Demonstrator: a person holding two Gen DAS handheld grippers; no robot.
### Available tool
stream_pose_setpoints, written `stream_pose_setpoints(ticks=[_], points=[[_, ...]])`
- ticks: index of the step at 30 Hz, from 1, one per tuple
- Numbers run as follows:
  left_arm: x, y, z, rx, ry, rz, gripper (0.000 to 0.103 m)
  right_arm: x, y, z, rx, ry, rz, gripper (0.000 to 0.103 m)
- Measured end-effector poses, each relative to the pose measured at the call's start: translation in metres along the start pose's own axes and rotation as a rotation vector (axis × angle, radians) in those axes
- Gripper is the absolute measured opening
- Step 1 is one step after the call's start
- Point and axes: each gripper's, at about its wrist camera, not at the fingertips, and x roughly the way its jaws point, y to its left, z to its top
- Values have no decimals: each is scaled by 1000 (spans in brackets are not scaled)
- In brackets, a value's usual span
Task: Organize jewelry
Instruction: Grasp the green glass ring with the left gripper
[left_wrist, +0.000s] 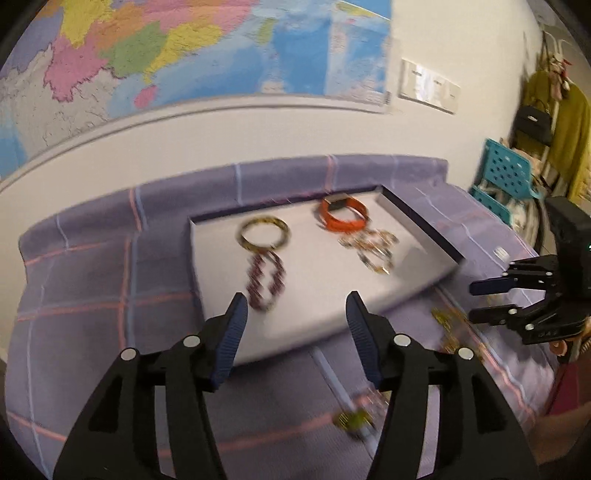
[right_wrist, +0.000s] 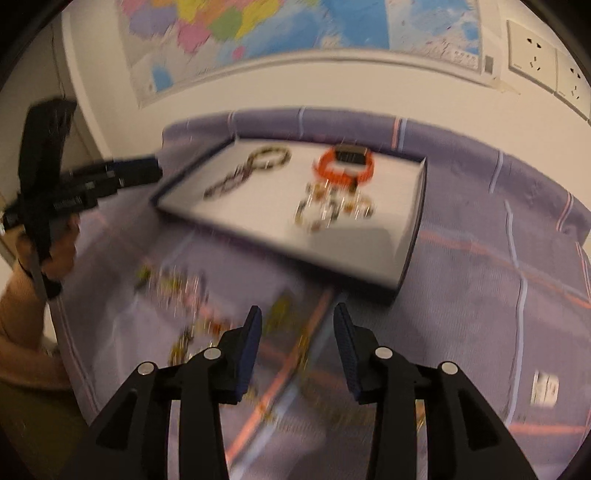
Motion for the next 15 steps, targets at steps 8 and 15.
stream_pose_setpoints(ticks=[8,15], points=[[-6,-17,-39,-24,39,-42,55,-11,11,-26,-25,8,-27,38],[-14,-25,-63,-4,64,-57,55,-20,11,-32,1,-22,-28,38]])
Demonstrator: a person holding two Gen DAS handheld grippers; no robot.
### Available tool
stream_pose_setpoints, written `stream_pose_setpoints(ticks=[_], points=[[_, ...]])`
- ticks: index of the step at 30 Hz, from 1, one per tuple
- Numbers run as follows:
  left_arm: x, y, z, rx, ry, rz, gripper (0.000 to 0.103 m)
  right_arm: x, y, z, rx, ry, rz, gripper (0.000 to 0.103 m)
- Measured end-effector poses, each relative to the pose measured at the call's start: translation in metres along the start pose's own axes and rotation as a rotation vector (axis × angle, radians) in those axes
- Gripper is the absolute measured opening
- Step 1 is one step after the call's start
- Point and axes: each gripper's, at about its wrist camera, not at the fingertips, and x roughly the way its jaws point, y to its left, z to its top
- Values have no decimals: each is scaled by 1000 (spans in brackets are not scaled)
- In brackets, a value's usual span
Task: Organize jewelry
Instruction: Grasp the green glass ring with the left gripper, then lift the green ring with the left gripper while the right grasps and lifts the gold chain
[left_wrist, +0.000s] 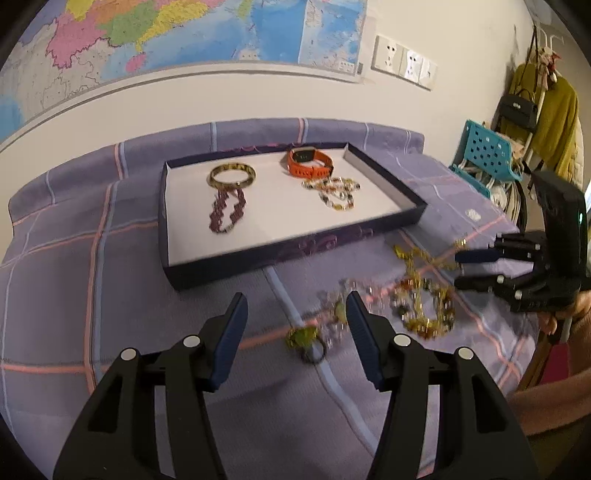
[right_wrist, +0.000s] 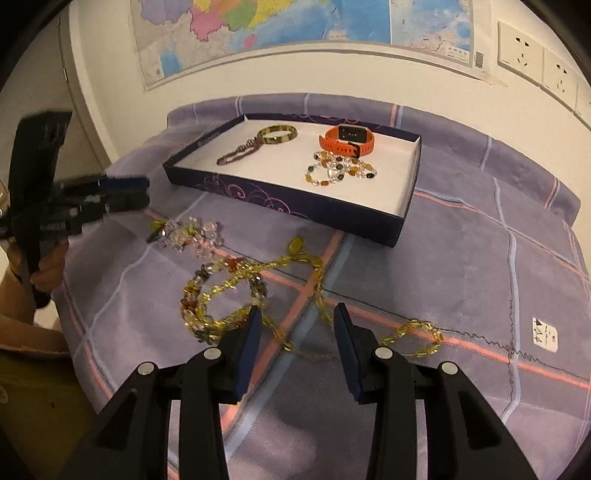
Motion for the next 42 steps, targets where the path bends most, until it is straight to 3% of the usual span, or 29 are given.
stream_pose_setpoints(ticks=[8,17,26,27,29,35,40,42], points=[[9,-11,-16,41,60,17,52,8,-1,2,33,-10,-1,38],[21,-13,-14,51,95,22,16,6,-2,2,53,-23,3,38],[-1,5,-24,1,79,15,16,8,-3,1,69,-26,15,38],[-4,5,-25,10,72,14,26,8,-3,1,69,-26,17,38],[-11,3,-28,24,50,10,34,9,-2,1,70,-26,18,38],[-2,-3,-32,50,80,14,34,10,0,0,75,-25,25,38],[11,-4,-32,56,112,32,17,9,2,-2,72,-23,20,38],[8,-5,-32,56,103,17,16,9,1,-2,71,-24,15,38]])
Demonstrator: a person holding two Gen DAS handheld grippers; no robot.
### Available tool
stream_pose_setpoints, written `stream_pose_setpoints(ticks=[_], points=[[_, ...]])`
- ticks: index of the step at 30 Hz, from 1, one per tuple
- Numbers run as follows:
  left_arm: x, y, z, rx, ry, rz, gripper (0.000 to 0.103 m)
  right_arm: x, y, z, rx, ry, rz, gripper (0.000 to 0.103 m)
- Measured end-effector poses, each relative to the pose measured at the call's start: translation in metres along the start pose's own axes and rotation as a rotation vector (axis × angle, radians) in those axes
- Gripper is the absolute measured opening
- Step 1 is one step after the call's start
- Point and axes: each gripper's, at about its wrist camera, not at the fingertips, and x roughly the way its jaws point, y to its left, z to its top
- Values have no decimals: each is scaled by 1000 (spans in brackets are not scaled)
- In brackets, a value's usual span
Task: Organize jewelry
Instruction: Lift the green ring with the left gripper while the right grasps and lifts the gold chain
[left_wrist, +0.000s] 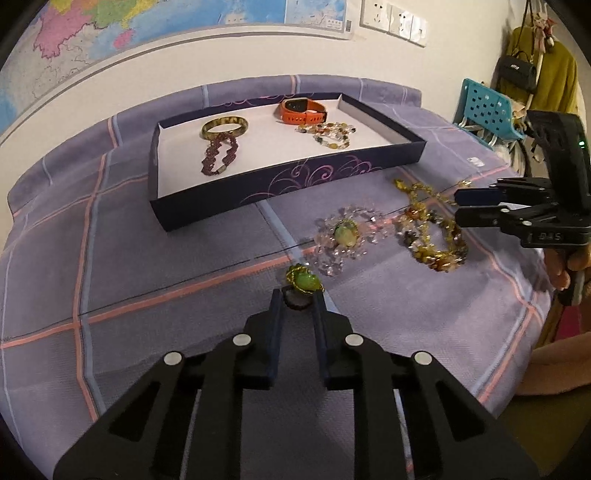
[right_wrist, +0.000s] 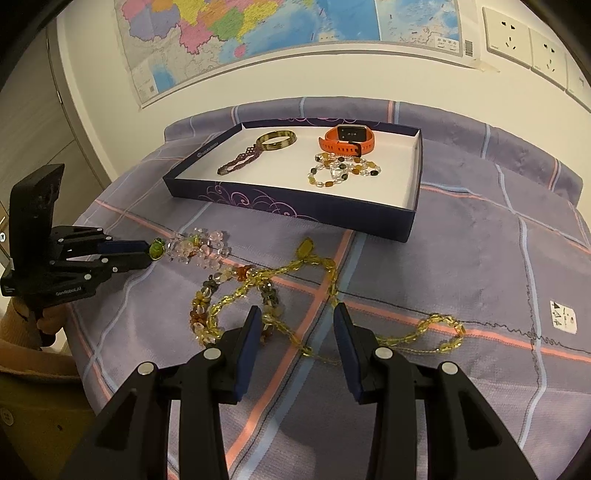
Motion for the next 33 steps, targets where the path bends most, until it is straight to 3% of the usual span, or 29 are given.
stream_pose_setpoints(ticks=[11,12,14,15,18,20,24,33], points=[[-17,3,-4,12,-33,-6,16,22,-8,17,-27,30,-70,37],[-19,3,-4,13,-40,-13,16,24,-7,19,-40,22,-79,34],[-21,2,-4,17,-47,-16,16,27,-1,22,-81,24,-104,10],[-24,2,-3,18,-52,-23,16,28,1,23,-89,30,-95,4],[-30,0,-2,36,-75,-50,16,23,3,25,-90,11,-118,4],[-33,-1,-3,41,-84,-52,16,9,-3,30,-40,-34,-58,4],[-38,3,-2,19,-96,-79,14,-26,-7,38,-5,-134,-28,4],[-19,-3,-7,54,-38,-42,23,-61,-15,39,42,-212,8,4]])
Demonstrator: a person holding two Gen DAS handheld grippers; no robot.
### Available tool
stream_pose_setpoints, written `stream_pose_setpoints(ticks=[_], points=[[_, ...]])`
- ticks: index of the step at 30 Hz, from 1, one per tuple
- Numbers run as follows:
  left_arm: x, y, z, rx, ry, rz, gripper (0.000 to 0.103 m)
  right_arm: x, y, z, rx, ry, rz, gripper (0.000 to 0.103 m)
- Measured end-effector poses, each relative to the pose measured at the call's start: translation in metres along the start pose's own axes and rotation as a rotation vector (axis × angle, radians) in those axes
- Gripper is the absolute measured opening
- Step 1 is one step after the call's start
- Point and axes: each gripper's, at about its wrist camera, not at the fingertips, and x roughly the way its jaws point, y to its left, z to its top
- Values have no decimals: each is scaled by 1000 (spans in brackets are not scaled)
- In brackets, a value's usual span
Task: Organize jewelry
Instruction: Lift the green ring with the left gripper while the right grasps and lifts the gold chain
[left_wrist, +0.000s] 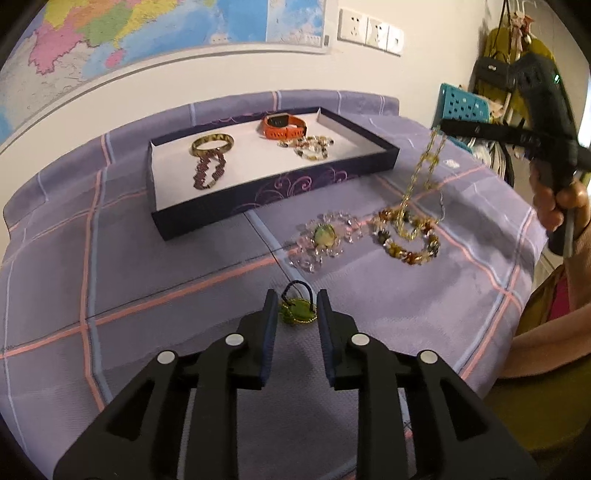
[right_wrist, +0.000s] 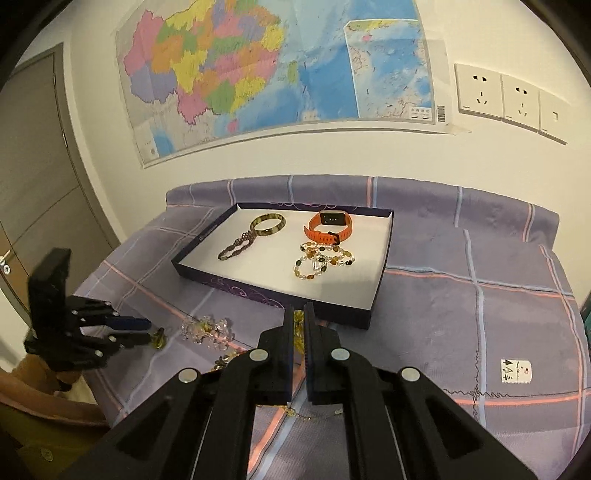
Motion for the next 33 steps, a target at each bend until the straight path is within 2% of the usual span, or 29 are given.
stream_pose_setpoints(ticks=[6,12,15,17,20,24,26,28,33], points=[[10,-5,1,23,24,28,30,-18,4,9,10,-59,40,4],[16,-8,1,40,37,40,30,-42,14,25,-19,-134,53,4],[18,-8,3,39,39,42,29,-51,18,33,-32,-167,56,4],[20,-5,4,24,49,42,23,-55,20,37,-35,-179,56,4],[16,-1,2,5,41,35,22,-57,22,39,-40,-189,54,4],[2,5,0,-32,4,-17,22,-57,21,39,-34,-188,51,4],[-5,6,-2,-24,-15,-12,24,-55,20,38,-28,-178,52,4],[-5,7,-3,-20,-12,-2,28,-52,19,36,-24,-168,56,4],[-1,5,-9,-6,15,-2,28,-42,18,29,-25,-137,53,4]])
